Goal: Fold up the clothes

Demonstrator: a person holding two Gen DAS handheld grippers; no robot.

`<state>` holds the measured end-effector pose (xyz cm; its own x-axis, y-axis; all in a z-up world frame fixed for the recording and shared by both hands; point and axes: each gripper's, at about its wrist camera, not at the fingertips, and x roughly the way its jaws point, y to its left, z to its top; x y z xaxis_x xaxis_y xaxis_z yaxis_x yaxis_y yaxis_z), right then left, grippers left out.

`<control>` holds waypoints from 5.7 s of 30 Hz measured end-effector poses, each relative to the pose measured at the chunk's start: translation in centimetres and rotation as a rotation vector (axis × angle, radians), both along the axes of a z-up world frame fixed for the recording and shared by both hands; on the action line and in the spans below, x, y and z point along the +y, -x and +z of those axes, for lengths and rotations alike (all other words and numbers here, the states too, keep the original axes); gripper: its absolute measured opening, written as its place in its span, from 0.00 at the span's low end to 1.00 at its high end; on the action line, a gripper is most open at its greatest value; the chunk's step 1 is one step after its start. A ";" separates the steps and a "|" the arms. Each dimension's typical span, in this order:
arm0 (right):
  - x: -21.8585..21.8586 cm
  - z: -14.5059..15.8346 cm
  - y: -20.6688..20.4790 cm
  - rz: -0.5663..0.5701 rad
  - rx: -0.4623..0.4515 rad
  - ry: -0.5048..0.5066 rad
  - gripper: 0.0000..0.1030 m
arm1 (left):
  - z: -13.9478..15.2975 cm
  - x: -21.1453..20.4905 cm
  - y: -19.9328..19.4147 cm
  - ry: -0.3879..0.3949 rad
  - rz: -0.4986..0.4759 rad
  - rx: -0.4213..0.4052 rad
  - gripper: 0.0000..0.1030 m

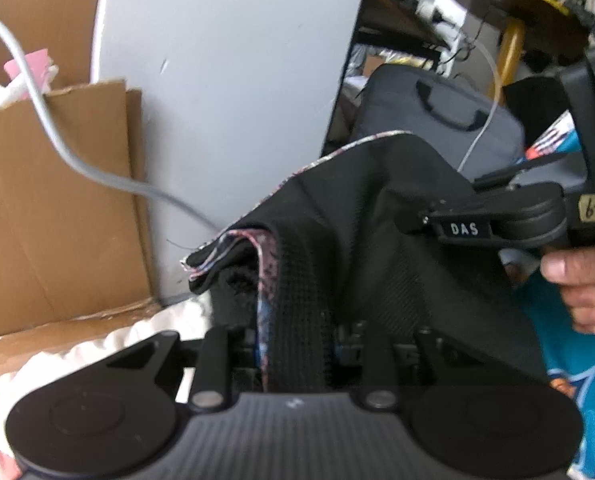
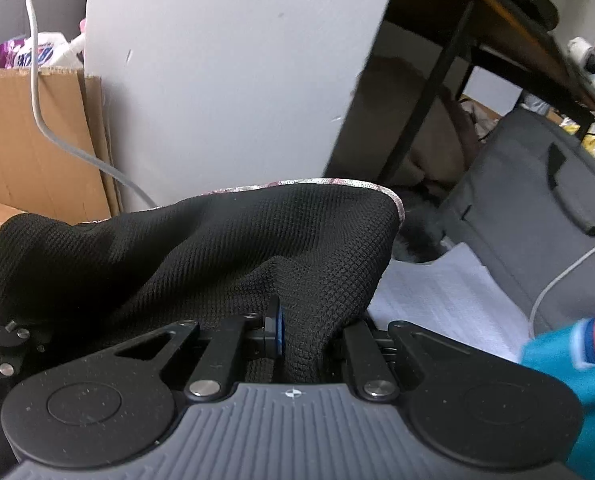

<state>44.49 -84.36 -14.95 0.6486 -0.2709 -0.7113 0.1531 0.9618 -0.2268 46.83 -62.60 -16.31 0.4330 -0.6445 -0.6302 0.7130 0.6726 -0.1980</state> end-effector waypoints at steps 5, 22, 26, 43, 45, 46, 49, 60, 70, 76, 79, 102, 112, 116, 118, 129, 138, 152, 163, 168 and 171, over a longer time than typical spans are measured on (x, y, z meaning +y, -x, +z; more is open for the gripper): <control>-0.4 -3.2 -1.8 -0.055 0.048 -0.017 0.22 | -1.9 -0.9 -1.5 -0.049 0.050 0.047 0.36; -1.2 1.2 1.4 -0.126 -0.016 -0.134 0.28 | 1.0 3.8 -1.7 -0.067 0.058 -0.022 0.27; -0.7 -0.2 0.9 -0.123 0.008 -0.149 0.26 | 0.5 2.7 -2.0 -0.065 0.028 -0.039 0.20; -2.0 -5.7 -0.7 -0.170 0.030 -0.122 0.22 | -3.5 0.8 -3.0 -0.021 -0.018 -0.067 0.16; -1.7 -5.2 -0.6 -0.187 0.034 -0.120 0.22 | -2.8 1.0 -2.7 -0.025 -0.022 -0.081 0.16; -1.5 -4.6 -0.3 -0.182 0.021 -0.125 0.22 | -2.3 1.2 -2.5 -0.023 -0.021 -0.090 0.16; -0.4 -3.0 1.4 -0.137 -0.027 -0.137 0.22 | -1.1 1.5 -1.3 -0.027 -0.050 -0.133 0.16; 1.9 -3.1 9.1 -0.144 -0.058 -0.183 0.49 | 1.1 -0.5 -0.9 -0.041 -0.091 -0.147 0.53; 2.1 -6.5 13.4 -0.143 -0.132 -0.183 0.67 | -2.8 -3.2 -2.1 -0.071 -0.153 -0.136 0.59; 1.3 -7.0 16.5 -0.148 -0.138 -0.214 0.70 | -2.1 -2.8 -2.8 -0.091 -0.176 -0.116 0.55; 1.0 -7.3 18.0 -0.142 -0.126 -0.237 0.70 | -1.6 -2.2 -2.6 -0.111 -0.172 -0.114 0.54; 5.6 3.8 27.8 -0.206 -0.095 -0.376 0.72 | 16.2 10.9 3.6 -0.296 -0.170 -0.091 0.50; 9.8 9.0 29.3 -0.184 -0.098 -0.413 0.80 | 22.3 18.3 9.7 -0.297 -0.025 -0.042 0.50; 12.1 10.9 30.6 -0.156 -0.080 -0.417 0.81 | 24.2 21.1 11.7 -0.323 0.024 -0.024 0.51; 13.2 11.9 31.4 -0.152 -0.076 -0.411 0.82 | 24.7 22.8 12.6 -0.300 0.049 -0.013 0.51; 18.5 17.5 34.9 -0.179 -0.142 -0.394 0.88 | 28.4 29.7 19.2 -0.221 0.119 0.008 0.57; 23.4 21.8 37.8 -0.131 -0.201 -0.368 0.95 | 31.9 34.8 24.9 -0.122 0.186 -0.007 0.78; 27.8 23.2 43.5 -0.090 -0.190 -0.391 0.96 | 31.6 42.9 29.9 -0.103 0.415 0.065 0.88; 30.0 26.4 46.1 -0.081 -0.186 -0.375 0.96 | 32.5 41.2 34.5 -0.063 0.382 0.013 0.92; 31.8 25.5 48.7 -0.069 -0.153 -0.378 0.96 | 32.9 40.5 36.7 -0.027 0.359 -0.022 0.94; 32.6 25.9 49.2 -0.051 -0.141 -0.406 0.96 | 33.0 40.4 38.0 -0.011 0.369 -0.054 0.96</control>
<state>-4.75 -51.81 10.91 0.7405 -0.0212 -0.6718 0.2049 0.9591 0.1955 8.79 -22.25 16.73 0.6676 -0.4321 -0.6064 0.4316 0.8882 -0.1577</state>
